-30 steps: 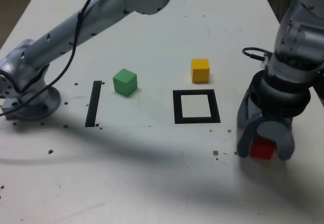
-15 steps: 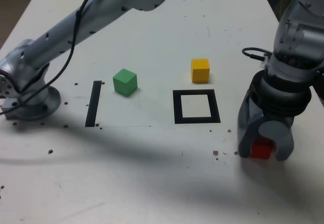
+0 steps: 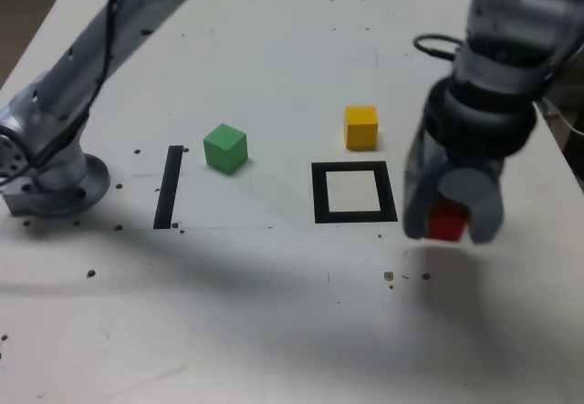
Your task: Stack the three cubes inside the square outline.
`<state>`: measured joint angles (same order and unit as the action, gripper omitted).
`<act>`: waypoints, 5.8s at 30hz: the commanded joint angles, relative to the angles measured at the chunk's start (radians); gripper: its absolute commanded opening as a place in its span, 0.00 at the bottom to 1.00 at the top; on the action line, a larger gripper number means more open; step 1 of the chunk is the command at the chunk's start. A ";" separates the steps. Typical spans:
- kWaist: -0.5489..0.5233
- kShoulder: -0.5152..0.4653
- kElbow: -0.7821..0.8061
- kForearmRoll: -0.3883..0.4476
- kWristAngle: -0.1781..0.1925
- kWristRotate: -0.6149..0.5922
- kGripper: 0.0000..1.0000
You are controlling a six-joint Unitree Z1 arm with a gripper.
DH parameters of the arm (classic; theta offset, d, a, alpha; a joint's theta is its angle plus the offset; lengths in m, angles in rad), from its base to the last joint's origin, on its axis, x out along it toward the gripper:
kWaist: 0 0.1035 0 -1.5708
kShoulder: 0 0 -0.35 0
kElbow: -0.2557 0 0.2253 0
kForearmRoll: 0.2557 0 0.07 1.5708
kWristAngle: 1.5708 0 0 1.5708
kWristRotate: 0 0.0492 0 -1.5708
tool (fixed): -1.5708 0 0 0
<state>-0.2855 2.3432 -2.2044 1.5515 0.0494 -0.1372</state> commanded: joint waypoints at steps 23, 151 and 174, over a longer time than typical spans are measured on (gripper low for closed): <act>0.232 -0.314 0.656 -0.294 0.029 0.046 0.24; 0.482 -0.201 0.570 -0.338 0.057 0.282 0.95; 0.491 -0.164 0.568 -0.369 0.059 0.276 0.62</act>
<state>0.2042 2.1756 -1.6368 1.1806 0.1067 0.1435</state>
